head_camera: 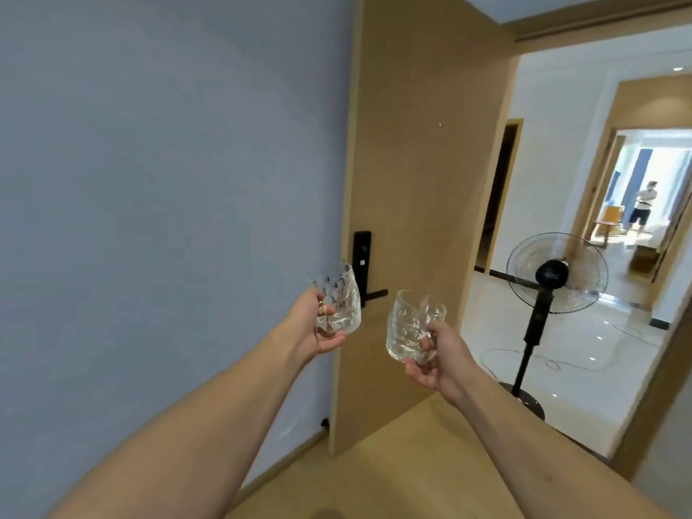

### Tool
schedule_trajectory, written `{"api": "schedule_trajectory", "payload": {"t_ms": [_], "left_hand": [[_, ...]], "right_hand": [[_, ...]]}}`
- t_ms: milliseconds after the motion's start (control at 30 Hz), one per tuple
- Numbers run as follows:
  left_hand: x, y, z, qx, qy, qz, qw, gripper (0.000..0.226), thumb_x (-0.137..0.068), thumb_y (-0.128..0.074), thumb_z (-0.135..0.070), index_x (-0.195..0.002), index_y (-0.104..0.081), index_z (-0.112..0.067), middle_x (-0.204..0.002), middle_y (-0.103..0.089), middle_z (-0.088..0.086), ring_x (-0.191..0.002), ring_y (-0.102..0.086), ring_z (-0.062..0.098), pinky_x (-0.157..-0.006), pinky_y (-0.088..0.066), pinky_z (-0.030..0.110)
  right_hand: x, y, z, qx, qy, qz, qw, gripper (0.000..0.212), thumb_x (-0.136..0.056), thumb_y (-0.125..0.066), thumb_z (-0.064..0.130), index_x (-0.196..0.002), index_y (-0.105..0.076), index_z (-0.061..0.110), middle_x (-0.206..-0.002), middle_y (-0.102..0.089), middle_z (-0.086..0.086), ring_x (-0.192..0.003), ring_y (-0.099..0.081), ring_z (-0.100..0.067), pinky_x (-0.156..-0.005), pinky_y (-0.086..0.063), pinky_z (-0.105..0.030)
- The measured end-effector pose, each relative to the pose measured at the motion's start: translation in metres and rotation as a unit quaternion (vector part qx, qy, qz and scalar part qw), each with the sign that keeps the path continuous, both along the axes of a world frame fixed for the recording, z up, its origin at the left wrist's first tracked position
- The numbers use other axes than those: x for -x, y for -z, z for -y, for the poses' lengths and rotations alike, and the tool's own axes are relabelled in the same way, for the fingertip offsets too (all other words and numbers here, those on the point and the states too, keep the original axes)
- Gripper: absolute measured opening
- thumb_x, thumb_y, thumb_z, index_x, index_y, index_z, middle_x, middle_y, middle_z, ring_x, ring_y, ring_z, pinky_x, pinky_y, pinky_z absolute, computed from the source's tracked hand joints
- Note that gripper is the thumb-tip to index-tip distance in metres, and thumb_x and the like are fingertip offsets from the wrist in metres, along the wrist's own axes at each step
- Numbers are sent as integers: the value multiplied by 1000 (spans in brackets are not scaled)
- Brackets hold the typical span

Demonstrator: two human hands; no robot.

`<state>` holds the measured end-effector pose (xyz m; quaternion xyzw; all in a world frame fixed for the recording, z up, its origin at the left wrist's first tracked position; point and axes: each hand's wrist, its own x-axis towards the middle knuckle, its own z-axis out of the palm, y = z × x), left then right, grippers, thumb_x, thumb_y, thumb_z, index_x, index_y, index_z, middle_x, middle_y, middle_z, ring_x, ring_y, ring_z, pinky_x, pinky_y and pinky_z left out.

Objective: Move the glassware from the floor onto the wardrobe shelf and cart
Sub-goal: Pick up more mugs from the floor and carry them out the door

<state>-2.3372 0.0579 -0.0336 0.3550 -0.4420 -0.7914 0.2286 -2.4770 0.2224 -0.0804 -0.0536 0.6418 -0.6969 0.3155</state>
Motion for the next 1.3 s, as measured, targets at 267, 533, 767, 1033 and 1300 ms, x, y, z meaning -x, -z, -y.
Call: {"api": "schedule_trajectory", "payload": {"t_ms": [267, 533, 767, 1033, 1300], "left_hand": [[-188, -48, 52, 28, -156, -33, 987, 25, -95, -50, -29, -78, -52, -10, -100, -55, 17, -90, -57, 35, -94, -56, 47], [-426, -66, 94, 62, -285, -26, 956, 20, -90, -55, -28, -82, -54, -9, -101, -54, 19, -84, -57, 34, -92, -56, 45], [-647, -70, 121, 77, -391, -23, 917, 16, -86, -55, -25, -86, -55, -9, -106, -54, 20, -86, -58, 35, -87, -58, 43], [-860, -59, 119, 67, -524, 37, 848, 17, -82, -58, -25, -81, -56, -8, -107, -58, 26, -76, -64, 36, -86, -59, 43], [-1016, -31, 116, 18, -655, 46, 754, 17, -81, -57, -24, -78, -58, -8, -115, -59, 29, -79, -63, 37, -75, -58, 39]], "right_hand": [[-132, -59, 95, 26, -163, -21, 986, 39, -92, -51, 36, -60, -42, 16, -73, -53, -14, -58, -50, -24, -58, -51, -31], [-336, -77, 201, 82, -307, 30, 948, 37, -92, -52, 31, -63, -46, 10, -83, -49, -17, -61, -54, -28, -63, -52, -36], [-551, -79, 286, 99, -422, 43, 900, 38, -89, -53, 33, -59, -46, 11, -89, -52, -20, -63, -55, -29, -70, -53, -38], [-781, -74, 350, 92, -545, 49, 832, 36, -86, -53, 30, -57, -43, 12, -89, -57, -22, -69, -60, -32, -67, -55, -37], [-972, -55, 390, 60, -663, 41, 745, 37, -88, -54, 30, -56, -44, 13, -75, -62, -20, -70, -63, -33, -70, -57, -40]]}}
